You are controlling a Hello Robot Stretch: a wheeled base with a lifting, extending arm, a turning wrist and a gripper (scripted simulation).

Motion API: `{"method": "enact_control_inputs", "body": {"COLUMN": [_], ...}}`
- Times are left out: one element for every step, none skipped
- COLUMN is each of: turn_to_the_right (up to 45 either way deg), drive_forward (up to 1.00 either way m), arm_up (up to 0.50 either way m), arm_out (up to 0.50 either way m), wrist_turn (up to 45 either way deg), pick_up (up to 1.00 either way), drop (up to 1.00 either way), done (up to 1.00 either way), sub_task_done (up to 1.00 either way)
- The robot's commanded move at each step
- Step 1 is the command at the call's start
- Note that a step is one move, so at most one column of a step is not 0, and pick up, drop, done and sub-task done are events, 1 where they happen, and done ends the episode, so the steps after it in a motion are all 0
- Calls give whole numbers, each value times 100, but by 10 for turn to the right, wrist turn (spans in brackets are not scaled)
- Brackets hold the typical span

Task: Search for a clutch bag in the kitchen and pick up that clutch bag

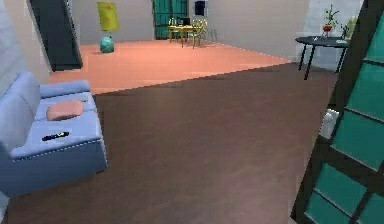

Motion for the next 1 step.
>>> {"method": "enact_control_inputs", "body": {"turn_to_the_right": [0], "drive_forward": [100], "arm_up": [0], "arm_out": [0], "wrist_turn": [0], "pick_up": [0], "drop": [0], "done": [0], "sub_task_done": [0]}}
